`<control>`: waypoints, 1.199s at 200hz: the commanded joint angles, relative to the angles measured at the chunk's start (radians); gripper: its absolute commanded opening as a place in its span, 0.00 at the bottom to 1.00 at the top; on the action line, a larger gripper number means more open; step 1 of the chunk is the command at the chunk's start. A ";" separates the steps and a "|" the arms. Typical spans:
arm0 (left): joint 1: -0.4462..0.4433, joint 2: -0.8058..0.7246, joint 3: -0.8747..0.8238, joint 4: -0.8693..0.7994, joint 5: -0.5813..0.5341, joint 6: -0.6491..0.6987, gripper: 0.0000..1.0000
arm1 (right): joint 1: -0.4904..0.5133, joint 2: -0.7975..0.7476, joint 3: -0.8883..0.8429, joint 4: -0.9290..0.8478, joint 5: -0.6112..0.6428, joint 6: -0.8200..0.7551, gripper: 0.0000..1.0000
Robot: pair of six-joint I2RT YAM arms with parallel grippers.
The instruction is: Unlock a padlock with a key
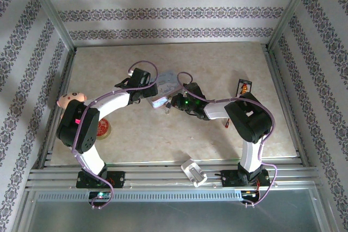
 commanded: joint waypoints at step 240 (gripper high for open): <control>0.013 -0.035 -0.051 -0.010 -0.034 -0.007 0.99 | -0.013 -0.053 -0.032 0.128 0.054 0.115 0.00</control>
